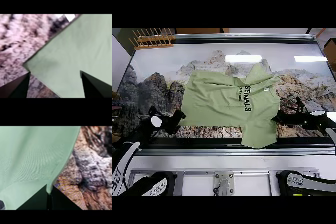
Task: Fold the clothes and pants, and hang the long-sleeved shirts on hangers.
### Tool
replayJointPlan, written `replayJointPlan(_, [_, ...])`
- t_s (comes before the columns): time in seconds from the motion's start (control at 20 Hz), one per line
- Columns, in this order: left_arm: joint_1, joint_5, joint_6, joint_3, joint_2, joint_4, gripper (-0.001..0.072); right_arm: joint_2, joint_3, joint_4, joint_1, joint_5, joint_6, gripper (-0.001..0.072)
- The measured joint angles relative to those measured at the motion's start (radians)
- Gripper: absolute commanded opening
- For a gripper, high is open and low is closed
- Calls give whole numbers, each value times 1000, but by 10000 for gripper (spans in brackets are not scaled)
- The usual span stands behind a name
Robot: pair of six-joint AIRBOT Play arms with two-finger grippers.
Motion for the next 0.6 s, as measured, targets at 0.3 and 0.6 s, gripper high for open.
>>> replayJointPlan(0.3, [-90,-46,35,116,-132,-4,269,0,0,0,0,1,0,13])
replayJointPlan(0.6, [-72,-67,61,145,-114,3,11,19,31,-1,0,31,0,12])
